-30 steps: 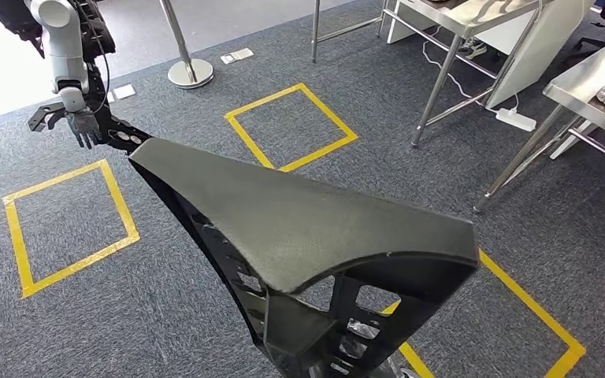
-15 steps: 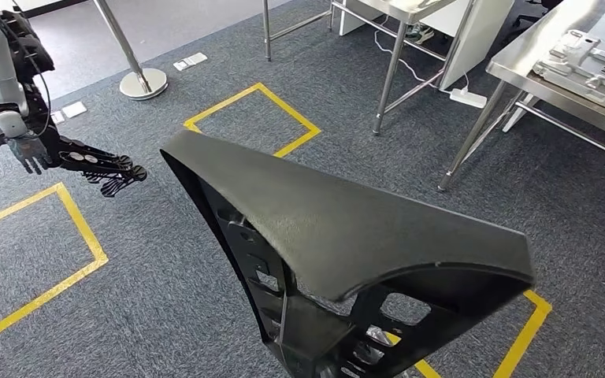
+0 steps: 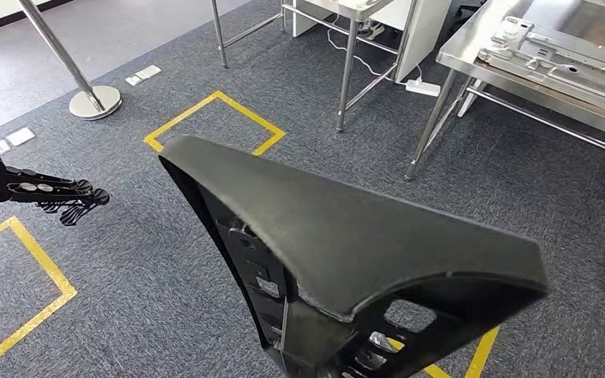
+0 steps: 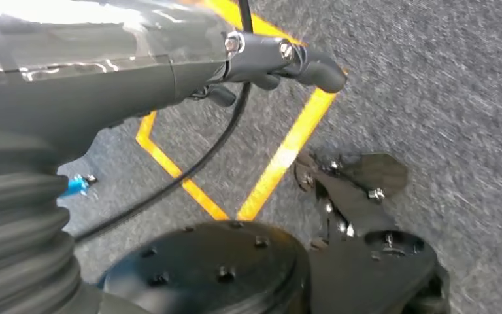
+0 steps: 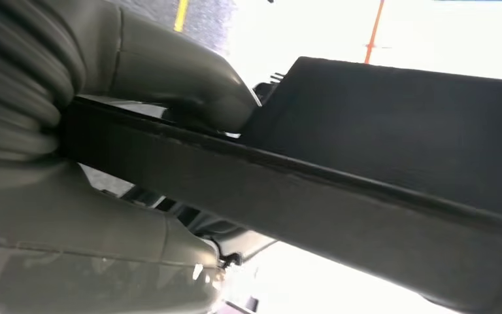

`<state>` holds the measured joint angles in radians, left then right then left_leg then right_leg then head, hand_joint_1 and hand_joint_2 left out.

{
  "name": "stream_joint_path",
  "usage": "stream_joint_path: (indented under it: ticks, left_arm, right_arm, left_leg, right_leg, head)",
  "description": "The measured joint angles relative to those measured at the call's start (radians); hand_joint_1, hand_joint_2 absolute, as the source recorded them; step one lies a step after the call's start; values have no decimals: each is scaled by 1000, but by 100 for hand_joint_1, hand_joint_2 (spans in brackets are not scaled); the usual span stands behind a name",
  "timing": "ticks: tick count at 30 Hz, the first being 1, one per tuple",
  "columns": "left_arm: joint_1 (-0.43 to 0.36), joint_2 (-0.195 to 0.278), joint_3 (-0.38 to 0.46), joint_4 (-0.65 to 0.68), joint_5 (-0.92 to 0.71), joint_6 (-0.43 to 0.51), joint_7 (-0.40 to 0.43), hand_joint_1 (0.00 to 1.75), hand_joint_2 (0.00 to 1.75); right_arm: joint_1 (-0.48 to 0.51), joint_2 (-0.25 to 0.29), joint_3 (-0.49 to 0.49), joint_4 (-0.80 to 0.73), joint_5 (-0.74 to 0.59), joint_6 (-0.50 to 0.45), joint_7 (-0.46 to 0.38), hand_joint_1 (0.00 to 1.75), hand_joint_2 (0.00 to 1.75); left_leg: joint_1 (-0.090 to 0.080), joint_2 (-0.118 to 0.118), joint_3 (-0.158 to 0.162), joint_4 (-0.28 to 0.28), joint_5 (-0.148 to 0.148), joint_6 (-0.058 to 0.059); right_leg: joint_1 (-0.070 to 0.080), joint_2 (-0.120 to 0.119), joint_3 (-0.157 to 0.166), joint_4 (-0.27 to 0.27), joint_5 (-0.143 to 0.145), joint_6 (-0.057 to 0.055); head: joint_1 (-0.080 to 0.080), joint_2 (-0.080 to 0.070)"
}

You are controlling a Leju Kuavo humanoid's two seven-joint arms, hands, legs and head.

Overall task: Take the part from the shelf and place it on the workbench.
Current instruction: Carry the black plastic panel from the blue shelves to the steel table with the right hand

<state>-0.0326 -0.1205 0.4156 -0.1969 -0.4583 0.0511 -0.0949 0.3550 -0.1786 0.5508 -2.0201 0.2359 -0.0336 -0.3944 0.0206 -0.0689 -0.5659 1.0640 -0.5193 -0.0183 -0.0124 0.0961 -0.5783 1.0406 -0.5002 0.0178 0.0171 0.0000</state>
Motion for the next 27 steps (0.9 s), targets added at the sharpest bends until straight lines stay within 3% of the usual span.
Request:
stream_joint_path:
  ticks: [1, 3, 5, 6, 7, 8, 10, 12, 14, 16, 18, 20, 22, 23, 24, 25, 27]
  left_arm:
    - [0, 0, 1, 0, 0, 1, 0, 0, 175]
    - [0, -1, 2, -1, -1, 2, 0, 0, 175]
    - [1, -1, 3, -1, -2, 0, 0, 0, 175]
    - [3, -2, 4, -1, -2, 0, -1, 0, 175]
    - [4, -2, 4, -1, -3, -1, -1, 0, 175]
    - [4, -2, 4, -1, -4, -1, -2, 0, 175]
    - [2, -2, 5, -1, -6, -2, -3, 0, 175]
    - [0, -2, 5, -1, -9, -2, -5, 0, 175]
    - [0, -2, 6, -1, -10, -2, -7, 0, 175]
    - [-1, -3, 6, -1, -11, -3, -9, 0, 175]
    - [-2, -3, 6, -2, -12, -4, -11, 0, 175]
    - [-2, -3, 7, -2, -14, -4, -11, 0, 175]
    - [-1, -3, 10, -2, -16, -6, -12, 0, 175]
    - [-1, -3, 12, -2, -17, -7, -12, 0, 175]
    - [-1, -3, 14, -2, -17, -8, -13, 0, 175]
    - [-2, -3, 16, -2, -18, -8, -12, 0, 175]
    - [2, -3, 20, -1, -18, -8, -12, 0, 175]
  right_arm:
    - [2, 0, 1, -2, 1, 0, 0, 175, 175]
    - [3, -1, 1, -4, 2, 0, 0, 175, 175]
    - [2, -3, 1, -6, 2, -1, 0, 175, 175]
    - [1, -3, 1, -7, 2, -2, 0, 175, 175]
    - [2, -4, 1, -7, 3, -4, 0, 175, 175]
    - [2, -5, 1, -7, 4, -6, 0, 175, 175]
    - [4, -8, 1, -8, 6, -11, -1, 175, 175]
    - [5, -11, 1, -12, 7, -19, -2, 175, 175]
    - [8, -13, 0, -16, 9, -28, -3, 175, 175]
    - [14, -16, -4, -19, 10, -36, -4, 175, 175]
    - [21, -20, -12, -23, 13, -46, -4, 175, 175]
    - [26, -23, -23, -26, 15, -56, -4, 175, 175]
    - [33, -28, -36, -27, 19, -62, -3, 175, 175]
    - [38, -31, -43, -27, 21, -64, -2, 175, 175]
    - [42, -34, -49, -28, 24, -65, -1, 175, 175]
    - [45, -36, -54, -30, 27, -66, -1, 175, 175]
    - [49, -40, -63, -34, 28, -67, 0, 175, 175]
  left_leg:
    - [0, 10, 1, -2, 1, 7]
    - [2, 32, 3, -6, 3, 19]
    - [1, 59, 3, -7, 2, 25]
    - [-1, 73, 3, -7, 1, 26]
    - [-1, 86, 3, -7, -1, 27]
    - [-2, 97, 5, -7, -2, 28]
    - [-3, 116, 10, -7, -6, 26]
    - [-6, 130, 17, -7, -11, 19]
    - [-9, 141, 22, -11, -14, 10]
    - [-10, 149, 32, -18, -16, -1]
    - [-9, 124, 27, 12, -40, -9]
    - [-9, 87, -22, 121, -96, -12]
    - [-9, 75, -80, 236, -136, -12]
    - [-9, 74, -90, 251, -130, -12]
    - [-8, 72, -81, 227, -105, -12]
    - [-7, 65, -58, 169, -67, -12]
    - [-1, 21, -8, 46, -12, -11]
  right_leg:
    - [-1, -3, -1, 0, 0, 4]
    - [0, -35, -23, 43, -28, 9]
    - [2, -70, -84, 163, -86, 12]
    - [1, -75, -118, 227, -110, 13]
    - [1, -77, -140, 268, -118, 13]
    - [1, -79, -145, 273, -107, 13]
    - [3, -90, -96, 171, -42, 10]
    - [12, -125, -33, 43, 5, 3]
    - [21, -140, -14, 0, 8, -3]
    - [18, -124, -12, -6, 12, -10]
    - [10, -111, -3, -15, 15, -20]
    - [6, -97, 1, -18, 15, -28]
    - [7, -81, 3, -17, 14, -31]
    - [7, -71, 4, -16, 13, -32]
    - [7, -61, 6, -15, 12, -31]
    - [6, -50, 8, -14, 11, -29]
    - [5, -29, 5, -5, 6, -21]
  head:
    - [0, 0]
    - [2, 0]
    - [3, 0]
    - [3, 0]
    - [3, 0]
    - [3, 0]
    - [3, 0]
    - [3, 0]
    - [3, 0]
    - [2, 0]
    - [2, 0]
    - [1, 0]
    - [1, 0]
    - [1, 0]
    - [1, 0]
    - [1, 0]
    - [1, 0]
